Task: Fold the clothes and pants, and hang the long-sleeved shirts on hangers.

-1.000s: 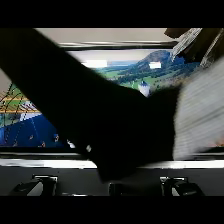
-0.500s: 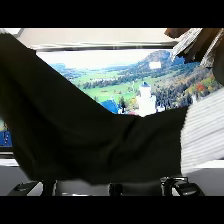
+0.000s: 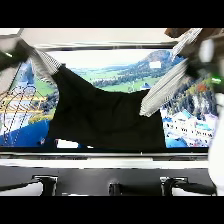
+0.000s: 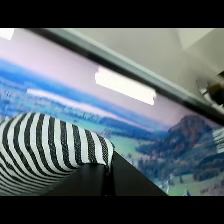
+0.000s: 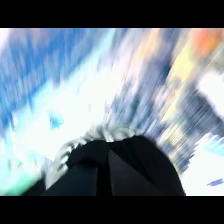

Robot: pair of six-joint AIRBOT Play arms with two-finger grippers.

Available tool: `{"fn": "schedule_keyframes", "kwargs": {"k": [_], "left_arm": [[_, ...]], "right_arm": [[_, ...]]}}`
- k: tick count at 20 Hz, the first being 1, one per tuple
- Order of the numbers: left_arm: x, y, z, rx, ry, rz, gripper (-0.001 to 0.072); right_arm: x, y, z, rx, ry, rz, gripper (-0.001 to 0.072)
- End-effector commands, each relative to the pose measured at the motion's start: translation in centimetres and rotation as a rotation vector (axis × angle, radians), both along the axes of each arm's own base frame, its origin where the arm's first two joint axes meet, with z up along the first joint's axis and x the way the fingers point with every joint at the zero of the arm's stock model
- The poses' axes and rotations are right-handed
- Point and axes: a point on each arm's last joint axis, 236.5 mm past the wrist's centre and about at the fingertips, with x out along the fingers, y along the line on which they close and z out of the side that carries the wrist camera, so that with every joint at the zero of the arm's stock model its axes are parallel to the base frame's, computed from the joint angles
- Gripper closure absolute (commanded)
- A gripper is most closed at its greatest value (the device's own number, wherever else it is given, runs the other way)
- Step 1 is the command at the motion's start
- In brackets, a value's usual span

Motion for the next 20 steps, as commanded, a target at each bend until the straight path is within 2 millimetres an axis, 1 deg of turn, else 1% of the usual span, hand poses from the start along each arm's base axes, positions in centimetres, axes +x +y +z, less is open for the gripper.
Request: {"fn": "schedule_keyframes", "kwargs": {"k": [1,2,3,4,5,6,7,8,9,10,11,12,13,14,15,16,17,19,20], "left_arm": [[0.4,-1.7,-12.5,-0.040,0.295,-0.089,0.0675],[0.0,-2.1,-14.3,-0.063,0.352,-0.098,0.0549],[-0.4,-2.2,-15.4,-0.084,0.393,-0.102,0.0305],[-0.7,-2.2,-15.6,-0.090,0.410,-0.106,0.0150],[-1.0,-1.9,-15.3,-0.093,0.415,-0.107,0.0102],[-1.5,-1.3,-14.6,-0.095,0.415,-0.106,0.0096],[-2.0,-0.5,-13.7,-0.097,0.413,-0.103,0.0095],[-2.8,0.7,-12.6,-0.090,0.415,-0.096,0.0096],[-3.9,2.1,-11.9,-0.063,0.425,-0.089,0.0095],[-5.3,3.8,-11.3,-0.020,0.443,-0.076,0.0095],[-6.8,5.5,-10.7,0.019,0.461,-0.056,0.0095],[-8.3,6.9,-10.4,0.042,0.474,-0.032,0.0095],[-9.8,8.0,-10.2,0.049,0.482,0.000,0.0095],[-11.4,8.8,-10.5,0.042,0.491,0.029,0.0095],[-13.3,9.2,-11.3,0.026,0.512,0.053,0.0095],[-15.1,9.1,-12.4,0.011,0.538,0.069,0.0095],[-16.9,8.7,-13.8,-0.004,0.566,0.081,0.0096],[-19.7,7.6,-16.6,-0.027,0.614,0.093,0.0097],[-20.8,7.2,-17.9,-0.039,0.639,0.095,0.0098]], "right_arm": [[1.3,6.6,-13.9,0.212,0.305,0.119,0.0671],[0.8,7.6,-15.4,0.230,0.358,0.169,0.0666],[0.2,8.3,-16.2,0.235,0.398,0.221,0.0617],[-0.3,8.3,-16.0,0.215,0.417,0.269,0.0545],[-0.8,8.1,-15.3,0.183,0.426,0.316,0.0471],[-1.3,7.5,-13.9,0.146,0.425,0.368,0.0417],[-1.8,6.4,-12.2,0.112,0.416,0.403,0.0375],[-2.6,4.6,-10.1,0.075,0.402,0.416,0.0319],[-3.5,2.5,-7.9,0.035,0.388,0.421,0.0312],[-4.6,0.1,-5.7,0.002,0.369,0.420,0.0310],[-5.8,-2.1,-3.9,-0.015,0.358,0.421,0.0304],[-7.5,-4.4,-2.5,-0.019,0.361,0.412,0.0289],[-8.7,-6.0,-1.6,0.042,0.327,0.371,0.0273],[-10.1,-7.0,-1.4,0.116,0.299,0.355,0.0249],[-11.6,-7.7,-2.0,0.194,0.288,0.339,0.0154],[-13.1,-7.9,-3.0,0.292,0.269,0.317,0.0084],[-14.6,-7.7,-4.5,0.377,0.262,0.308,0.0081],[-17.4,-7.1,-8.5,0.486,0.301,0.279,0.0080],[-18.6,-6.1,-10.7,0.533,0.337,0.285,0.0080]]}}
